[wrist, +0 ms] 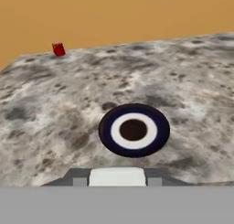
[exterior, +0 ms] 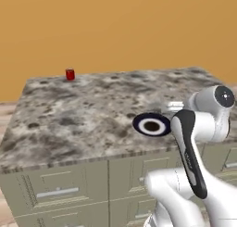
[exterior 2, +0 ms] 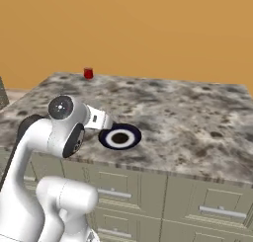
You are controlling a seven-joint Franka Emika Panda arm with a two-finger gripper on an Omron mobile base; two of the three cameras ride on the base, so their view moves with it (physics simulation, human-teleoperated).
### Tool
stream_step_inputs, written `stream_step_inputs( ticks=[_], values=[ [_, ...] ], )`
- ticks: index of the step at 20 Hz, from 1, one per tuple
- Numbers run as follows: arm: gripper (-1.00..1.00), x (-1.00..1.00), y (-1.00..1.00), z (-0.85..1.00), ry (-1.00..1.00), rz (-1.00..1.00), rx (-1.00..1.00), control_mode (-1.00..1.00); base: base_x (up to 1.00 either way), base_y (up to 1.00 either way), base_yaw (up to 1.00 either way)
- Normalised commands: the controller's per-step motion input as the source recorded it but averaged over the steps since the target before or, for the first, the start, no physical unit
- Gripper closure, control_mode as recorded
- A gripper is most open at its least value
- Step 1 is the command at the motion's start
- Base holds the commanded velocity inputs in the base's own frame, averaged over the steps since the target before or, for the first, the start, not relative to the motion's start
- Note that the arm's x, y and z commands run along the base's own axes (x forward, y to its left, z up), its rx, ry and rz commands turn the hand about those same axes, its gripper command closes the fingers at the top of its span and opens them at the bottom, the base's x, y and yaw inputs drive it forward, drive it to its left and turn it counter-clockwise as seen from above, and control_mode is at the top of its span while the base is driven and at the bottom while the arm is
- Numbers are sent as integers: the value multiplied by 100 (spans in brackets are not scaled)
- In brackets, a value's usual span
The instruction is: Pick up the marshmallow and place it in the cup of hot chocolate on the dining counter.
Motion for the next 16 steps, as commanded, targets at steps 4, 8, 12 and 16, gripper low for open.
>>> stream_step_inputs(
  ticks=[4, 8, 12, 16],
  values=[
    [100, 0, 0, 0, 0, 0, 0, 100, -62, 100, 9],
    [100, 0, 0, 0, 0, 0, 0, 100, -27, 100, 8],
    [100, 0, 0, 0, 0, 0, 0, 100, -5, 100, 1],
    [100, 0, 0, 0, 0, 0, 0, 100, 0, 100, 0]
  ],
)
